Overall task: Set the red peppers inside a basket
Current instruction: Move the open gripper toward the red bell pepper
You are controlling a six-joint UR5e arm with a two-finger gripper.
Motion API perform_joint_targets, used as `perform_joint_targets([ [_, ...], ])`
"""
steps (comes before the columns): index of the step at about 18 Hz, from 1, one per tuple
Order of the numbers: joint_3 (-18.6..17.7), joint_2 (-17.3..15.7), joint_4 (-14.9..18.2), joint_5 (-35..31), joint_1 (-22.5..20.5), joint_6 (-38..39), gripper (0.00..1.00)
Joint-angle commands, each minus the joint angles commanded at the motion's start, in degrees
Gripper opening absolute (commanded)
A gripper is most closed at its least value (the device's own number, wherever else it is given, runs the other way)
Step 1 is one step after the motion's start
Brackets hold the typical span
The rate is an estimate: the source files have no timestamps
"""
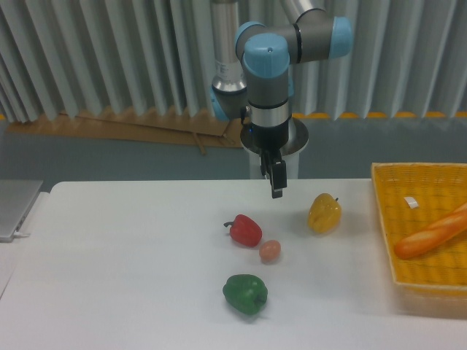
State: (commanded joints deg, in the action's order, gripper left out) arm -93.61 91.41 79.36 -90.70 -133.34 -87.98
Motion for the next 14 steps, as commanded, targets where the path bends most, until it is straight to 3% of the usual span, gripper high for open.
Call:
perform_joint_targets([
  [14,-0.4,0.9,-0.1,0.0,0.9,0.9,1.00],
])
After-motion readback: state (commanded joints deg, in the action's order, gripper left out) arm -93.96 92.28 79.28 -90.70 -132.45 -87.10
